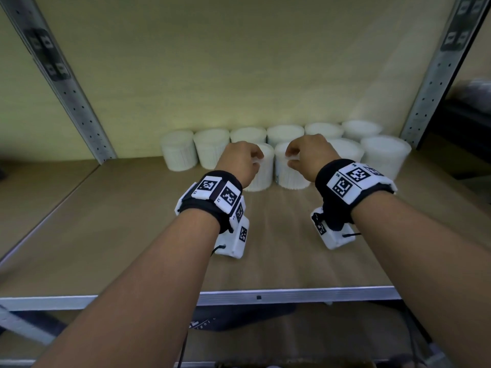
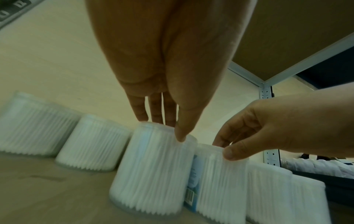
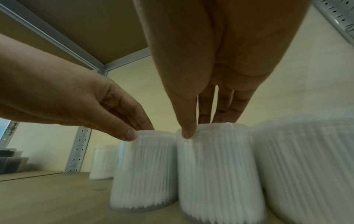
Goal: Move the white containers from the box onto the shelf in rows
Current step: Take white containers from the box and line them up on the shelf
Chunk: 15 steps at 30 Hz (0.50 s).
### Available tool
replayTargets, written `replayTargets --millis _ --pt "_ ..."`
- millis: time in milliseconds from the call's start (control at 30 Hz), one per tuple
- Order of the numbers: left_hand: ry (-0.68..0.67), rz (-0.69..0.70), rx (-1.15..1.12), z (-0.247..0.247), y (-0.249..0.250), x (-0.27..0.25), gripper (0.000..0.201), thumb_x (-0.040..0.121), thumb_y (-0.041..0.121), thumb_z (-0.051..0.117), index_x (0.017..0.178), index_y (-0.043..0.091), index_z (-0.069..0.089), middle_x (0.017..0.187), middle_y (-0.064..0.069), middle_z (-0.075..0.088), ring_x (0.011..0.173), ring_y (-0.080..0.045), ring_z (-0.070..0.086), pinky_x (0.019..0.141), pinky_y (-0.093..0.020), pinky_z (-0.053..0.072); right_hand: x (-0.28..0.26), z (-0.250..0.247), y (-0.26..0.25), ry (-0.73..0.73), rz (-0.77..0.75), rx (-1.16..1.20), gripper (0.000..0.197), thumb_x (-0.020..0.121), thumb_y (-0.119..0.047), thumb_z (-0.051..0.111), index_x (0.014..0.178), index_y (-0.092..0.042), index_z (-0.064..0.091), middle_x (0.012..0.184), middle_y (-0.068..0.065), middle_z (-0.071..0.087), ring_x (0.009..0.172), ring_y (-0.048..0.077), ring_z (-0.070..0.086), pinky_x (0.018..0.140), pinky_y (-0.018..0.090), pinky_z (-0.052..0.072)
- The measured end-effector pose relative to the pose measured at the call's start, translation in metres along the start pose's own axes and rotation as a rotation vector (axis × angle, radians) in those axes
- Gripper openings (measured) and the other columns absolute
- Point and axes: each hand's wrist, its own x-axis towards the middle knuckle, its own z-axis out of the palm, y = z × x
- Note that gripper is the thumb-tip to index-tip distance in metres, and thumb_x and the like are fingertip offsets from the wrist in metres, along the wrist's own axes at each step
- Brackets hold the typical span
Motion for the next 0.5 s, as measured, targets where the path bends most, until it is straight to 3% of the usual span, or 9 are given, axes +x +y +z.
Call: replayTargets --millis 133,333,500 --pt "-0.003 0.004 0.01 0.0 -0.001 0.002 0.029 0.092 0.011 0.056 0.119 0.014 0.064 0.128 -0.004 0.061 0.119 -0.018 0.054 0.09 -0.017 0.036 0.003 0.001 0.001 -0.005 0.0 -0.012 0.03 0.09 -0.016 0.061 0.119 -0.012 0.065 0.127 0.012 0.061 0.118 0.027 0.056 0.1 0.034 0.046" --pt "-0.106 0.009 -0.002 -0.012 0.005 -0.013 0.045 0.09 0.022 0.061 0.133 0.013 0.053 0.14 -0.005 0.05 0.128 -0.019 0.048 0.101 -0.025 0.038 -0.01 -0.007 -0.005 -0.061 -0.006 -0.033 0.045 0.09 -0.024 0.06 0.133 -0.009 0.054 0.136 0.01 0.055 0.127 0.025 0.049 0.105 0.034 0.043" --pt "-0.123 0.02 0.037 -0.028 0.009 -0.05 0.053 0.089 0.028 0.061 0.138 0.014 0.046 0.142 -0.006 0.043 0.129 -0.02 0.045 0.102 -0.026 0.036 -0.046 -0.014 -0.008 -0.042 0.002 -0.044 0.048 0.085 -0.025 0.065 0.131 -0.016 0.055 0.136 0.008 0.053 0.126 0.024 0.048 0.104 0.039 0.045"
